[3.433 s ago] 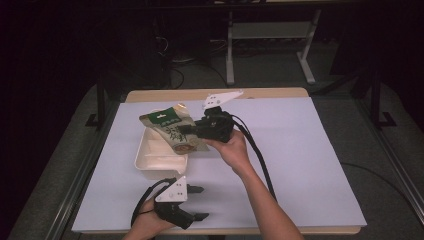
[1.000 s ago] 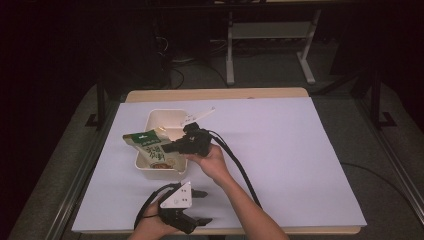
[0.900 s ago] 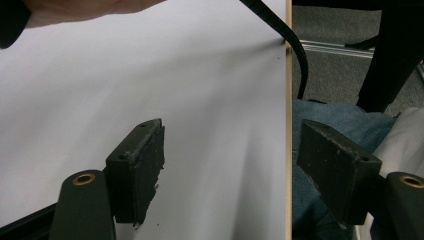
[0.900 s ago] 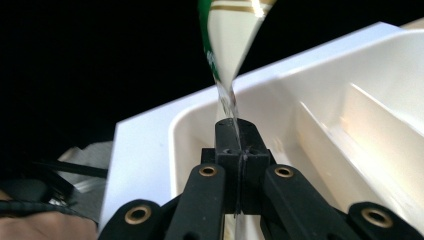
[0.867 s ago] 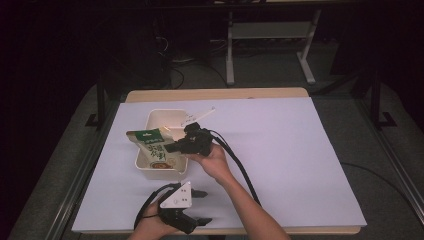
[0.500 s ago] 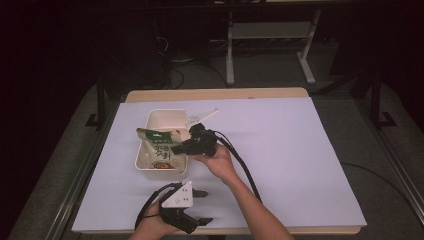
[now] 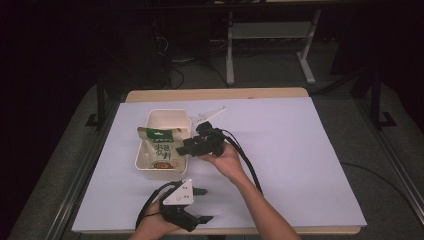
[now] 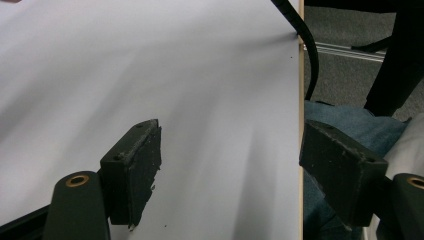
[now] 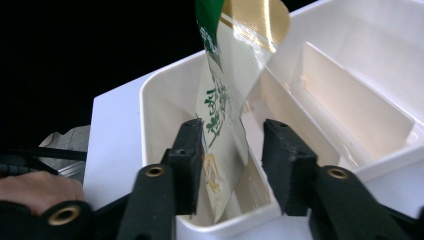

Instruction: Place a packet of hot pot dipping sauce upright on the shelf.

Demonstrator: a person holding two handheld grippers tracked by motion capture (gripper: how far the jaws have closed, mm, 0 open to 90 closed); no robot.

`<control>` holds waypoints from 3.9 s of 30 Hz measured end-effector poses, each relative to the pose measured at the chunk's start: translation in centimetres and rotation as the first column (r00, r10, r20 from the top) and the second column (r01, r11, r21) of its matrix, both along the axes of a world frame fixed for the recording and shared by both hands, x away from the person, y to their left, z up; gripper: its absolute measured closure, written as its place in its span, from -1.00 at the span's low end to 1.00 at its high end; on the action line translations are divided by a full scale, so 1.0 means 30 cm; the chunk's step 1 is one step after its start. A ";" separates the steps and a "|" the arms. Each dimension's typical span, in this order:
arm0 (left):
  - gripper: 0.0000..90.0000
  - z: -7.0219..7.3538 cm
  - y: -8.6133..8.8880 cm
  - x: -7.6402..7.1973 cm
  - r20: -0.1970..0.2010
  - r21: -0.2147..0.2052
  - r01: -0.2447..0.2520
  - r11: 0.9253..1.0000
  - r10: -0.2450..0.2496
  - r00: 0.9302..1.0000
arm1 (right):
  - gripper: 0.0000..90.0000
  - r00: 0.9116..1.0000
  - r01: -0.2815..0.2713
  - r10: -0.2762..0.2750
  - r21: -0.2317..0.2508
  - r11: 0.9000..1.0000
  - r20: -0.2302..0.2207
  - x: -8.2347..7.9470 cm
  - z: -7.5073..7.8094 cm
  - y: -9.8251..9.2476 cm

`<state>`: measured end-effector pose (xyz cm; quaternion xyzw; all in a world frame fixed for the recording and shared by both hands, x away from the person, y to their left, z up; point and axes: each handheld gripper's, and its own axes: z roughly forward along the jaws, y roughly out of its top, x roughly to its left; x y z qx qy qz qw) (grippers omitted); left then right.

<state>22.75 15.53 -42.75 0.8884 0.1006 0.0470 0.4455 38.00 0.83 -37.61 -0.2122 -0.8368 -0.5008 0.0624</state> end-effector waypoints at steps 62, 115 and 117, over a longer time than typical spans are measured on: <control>-0.49 0.005 0.025 0.030 -0.014 -0.012 -0.068 0.998 0.068 0.998 | -0.26 0.989 0.147 -0.147 -0.012 0.989 -0.003 -0.090 0.024 -0.424; -0.51 0.006 0.038 0.045 -0.027 -0.019 -0.103 0.995 0.102 0.994 | -0.43 0.956 0.293 -0.294 -0.051 0.955 -0.021 -0.254 -0.071 -0.747; -0.51 0.006 0.039 0.045 -0.030 -0.020 -0.104 0.994 0.103 0.994 | -0.43 0.955 0.294 -0.295 -0.053 0.954 -0.014 -0.265 -0.075 -0.758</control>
